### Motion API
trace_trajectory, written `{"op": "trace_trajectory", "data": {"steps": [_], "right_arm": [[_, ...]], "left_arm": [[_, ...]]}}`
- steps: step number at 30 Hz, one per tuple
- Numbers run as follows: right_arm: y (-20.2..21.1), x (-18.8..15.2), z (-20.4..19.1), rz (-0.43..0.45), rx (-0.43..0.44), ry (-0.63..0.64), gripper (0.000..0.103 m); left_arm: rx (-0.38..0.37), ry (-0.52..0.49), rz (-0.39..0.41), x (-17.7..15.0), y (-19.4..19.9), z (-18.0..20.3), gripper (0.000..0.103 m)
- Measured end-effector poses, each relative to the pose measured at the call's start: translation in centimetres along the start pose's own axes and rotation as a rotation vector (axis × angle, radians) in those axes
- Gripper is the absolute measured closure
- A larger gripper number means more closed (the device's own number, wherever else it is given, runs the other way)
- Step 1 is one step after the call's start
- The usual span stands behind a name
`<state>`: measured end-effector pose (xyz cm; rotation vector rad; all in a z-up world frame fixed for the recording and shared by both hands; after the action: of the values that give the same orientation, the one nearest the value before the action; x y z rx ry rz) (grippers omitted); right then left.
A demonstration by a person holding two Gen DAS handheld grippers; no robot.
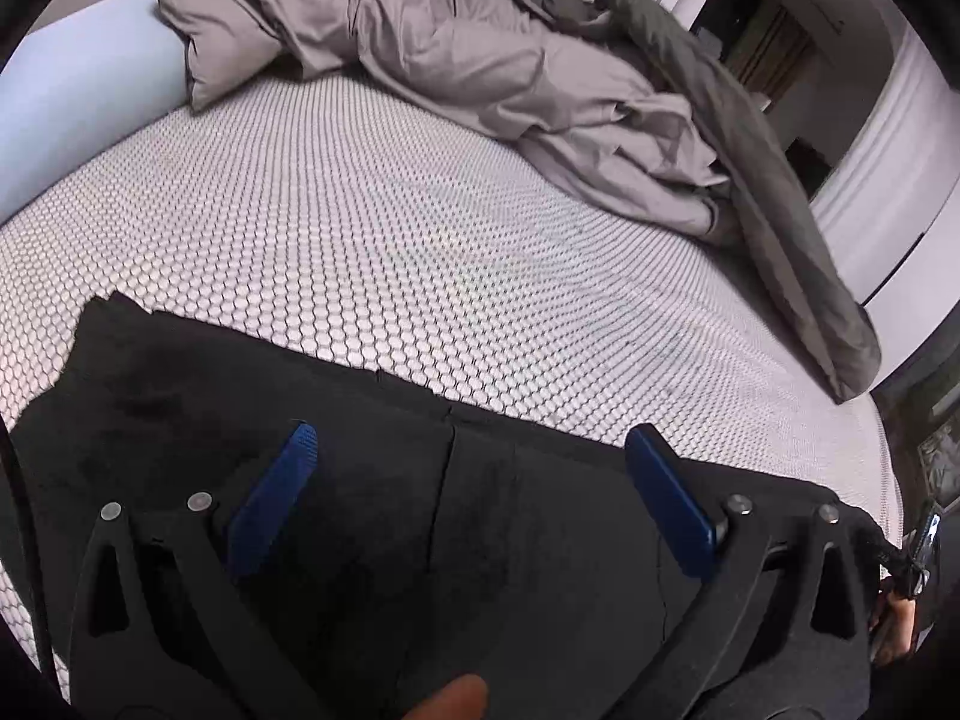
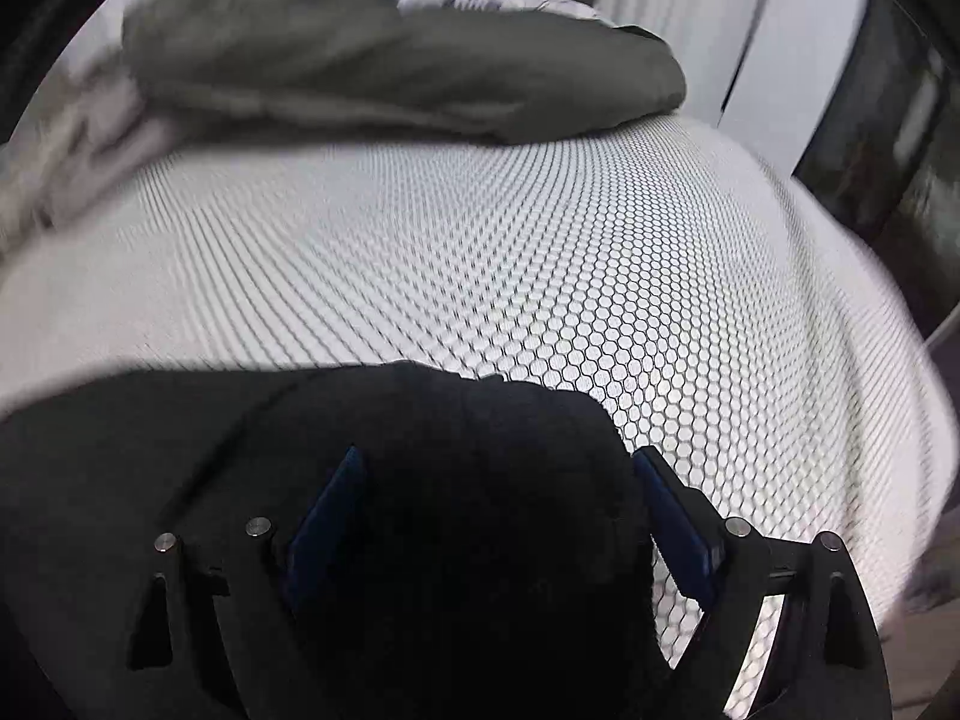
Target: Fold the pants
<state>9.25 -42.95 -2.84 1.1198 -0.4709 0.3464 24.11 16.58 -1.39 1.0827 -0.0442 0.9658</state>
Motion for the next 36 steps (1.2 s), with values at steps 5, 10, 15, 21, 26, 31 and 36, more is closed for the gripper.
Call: {"op": "trace_trajectory", "data": {"steps": [5,10,15,21,26,31,36], "right_arm": [[1.2,1.5,0.0,0.069,-0.002,-0.025,0.058],[3.7,3.5,2.2,0.221,0.012,-0.17,0.065],[-0.2,3.2,2.2,0.074,-0.071,-0.17,0.049],[2.5,2.4,3.3,0.154,-0.01,-0.195,0.024],[7.7,-0.5,2.3,0.244,0.101,-0.163,0.015],[8.1,-1.8,-3.1,0.232,0.233,0.029,0.015],[5.8,-1.1,-7.1,0.173,0.453,-0.101,0.017]], "left_arm": [[0.009,-0.03,-0.01,-1.3,-0.9,0.8,0.002],[0.032,-0.079,0.012,-1.9,-0.8,1.6,0.002],[0.043,-0.075,-0.007,-2.2,-1.0,1.1,0.002],[0.034,-0.125,0.004,-3.1,0.4,1.7,0.002],[-0.038,-0.224,-0.009,-6.5,2.2,4.9,0.001],[-0.036,-0.411,-0.115,-11.0,0.8,8.1,0.001],[-0.021,-0.381,-0.186,-12.4,-1.0,7.9,0.001]]}}
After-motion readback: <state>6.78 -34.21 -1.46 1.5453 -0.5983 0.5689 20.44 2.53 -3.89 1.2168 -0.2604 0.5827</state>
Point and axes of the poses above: each gripper's, at about its wrist camera, not at the fingertips, and y roughly against the way its jaws point, z to its right, x to its top, the point moved 4 cm from there along -y, roughly the way its jaws point, and after that the axes turned 13 degrees about y, right-handed, at the moved point
